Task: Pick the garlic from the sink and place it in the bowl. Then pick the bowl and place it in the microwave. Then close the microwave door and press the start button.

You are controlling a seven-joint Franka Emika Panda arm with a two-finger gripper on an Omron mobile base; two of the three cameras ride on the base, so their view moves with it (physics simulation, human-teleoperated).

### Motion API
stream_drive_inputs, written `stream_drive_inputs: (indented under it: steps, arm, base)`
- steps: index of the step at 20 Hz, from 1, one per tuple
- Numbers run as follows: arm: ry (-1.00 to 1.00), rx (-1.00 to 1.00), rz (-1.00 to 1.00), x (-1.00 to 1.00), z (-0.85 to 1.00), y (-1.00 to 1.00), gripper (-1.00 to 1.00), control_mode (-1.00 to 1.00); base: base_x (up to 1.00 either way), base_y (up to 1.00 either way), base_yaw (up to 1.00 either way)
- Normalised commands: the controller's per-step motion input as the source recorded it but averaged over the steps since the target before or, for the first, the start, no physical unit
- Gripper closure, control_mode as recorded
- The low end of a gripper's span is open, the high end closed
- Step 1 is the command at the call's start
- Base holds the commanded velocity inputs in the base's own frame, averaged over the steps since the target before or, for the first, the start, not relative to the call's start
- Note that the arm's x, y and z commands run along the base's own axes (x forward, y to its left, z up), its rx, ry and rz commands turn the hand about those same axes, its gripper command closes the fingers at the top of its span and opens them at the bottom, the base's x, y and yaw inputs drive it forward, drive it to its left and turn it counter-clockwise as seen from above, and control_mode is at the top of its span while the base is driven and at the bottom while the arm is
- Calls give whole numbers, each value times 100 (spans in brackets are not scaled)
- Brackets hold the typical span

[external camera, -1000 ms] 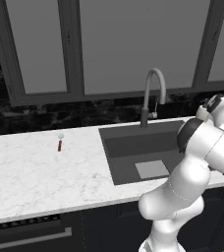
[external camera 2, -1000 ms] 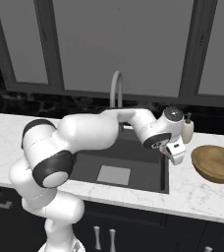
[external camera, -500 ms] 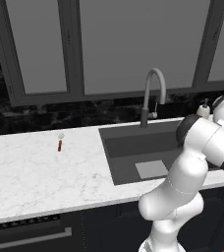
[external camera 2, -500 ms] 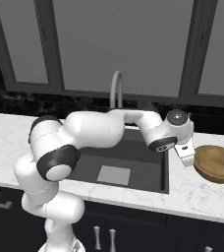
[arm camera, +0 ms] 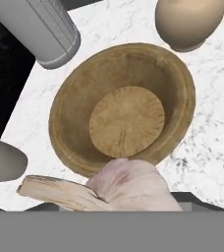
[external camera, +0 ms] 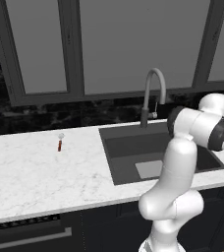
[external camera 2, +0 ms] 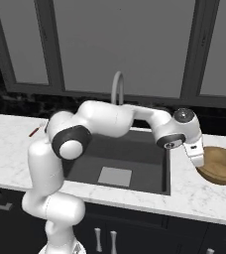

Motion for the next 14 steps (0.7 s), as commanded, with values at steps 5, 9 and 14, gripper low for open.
stream_drive_inputs:
  steps: [5,9,14]
  arm:
    - [4,11,0,12,-5,-53,100,-100]
    - [11,8,2,19,-31,-33,100,-100]
    - [13,0,0,28,-47,-7,100,-100]
  base:
    - [0,0,0]
    - [0,0,0]
    - [0,0,0]
